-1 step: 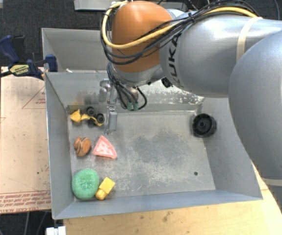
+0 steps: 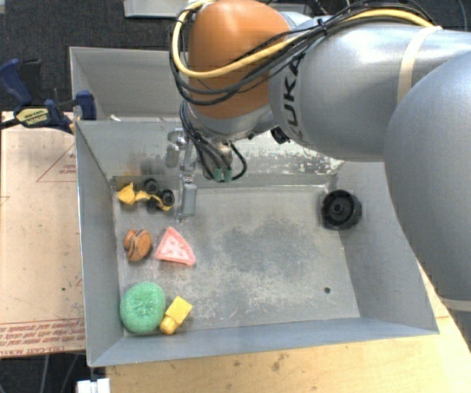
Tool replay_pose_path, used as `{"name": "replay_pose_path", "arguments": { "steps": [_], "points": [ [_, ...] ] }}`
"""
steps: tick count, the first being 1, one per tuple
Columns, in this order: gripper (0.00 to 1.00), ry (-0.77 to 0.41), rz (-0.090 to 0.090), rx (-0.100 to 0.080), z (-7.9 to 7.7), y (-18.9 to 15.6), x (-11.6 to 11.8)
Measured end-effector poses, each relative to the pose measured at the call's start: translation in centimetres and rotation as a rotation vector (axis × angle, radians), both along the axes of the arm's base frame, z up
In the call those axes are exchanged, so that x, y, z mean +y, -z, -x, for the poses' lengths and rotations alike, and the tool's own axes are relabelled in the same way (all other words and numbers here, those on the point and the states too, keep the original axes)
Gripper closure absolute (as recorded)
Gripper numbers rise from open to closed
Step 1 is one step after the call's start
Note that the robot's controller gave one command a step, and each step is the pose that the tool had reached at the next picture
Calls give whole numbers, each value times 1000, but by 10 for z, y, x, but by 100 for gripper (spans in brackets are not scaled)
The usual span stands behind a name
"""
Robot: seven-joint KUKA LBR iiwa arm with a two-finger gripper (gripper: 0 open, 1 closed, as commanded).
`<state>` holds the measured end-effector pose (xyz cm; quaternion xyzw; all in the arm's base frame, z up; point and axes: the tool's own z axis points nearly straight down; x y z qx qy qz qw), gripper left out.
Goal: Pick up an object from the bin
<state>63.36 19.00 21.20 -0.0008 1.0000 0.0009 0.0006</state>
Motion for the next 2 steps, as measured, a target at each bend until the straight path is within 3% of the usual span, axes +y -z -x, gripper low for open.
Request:
{"name": "replay_pose_path", "arguments": {
  "steps": [1, 2],
  "points": [
    [0, -71, 0, -5, 7, 31, 1],
    [0, -326, 1, 1, 9, 51, 1]
  ]
}}
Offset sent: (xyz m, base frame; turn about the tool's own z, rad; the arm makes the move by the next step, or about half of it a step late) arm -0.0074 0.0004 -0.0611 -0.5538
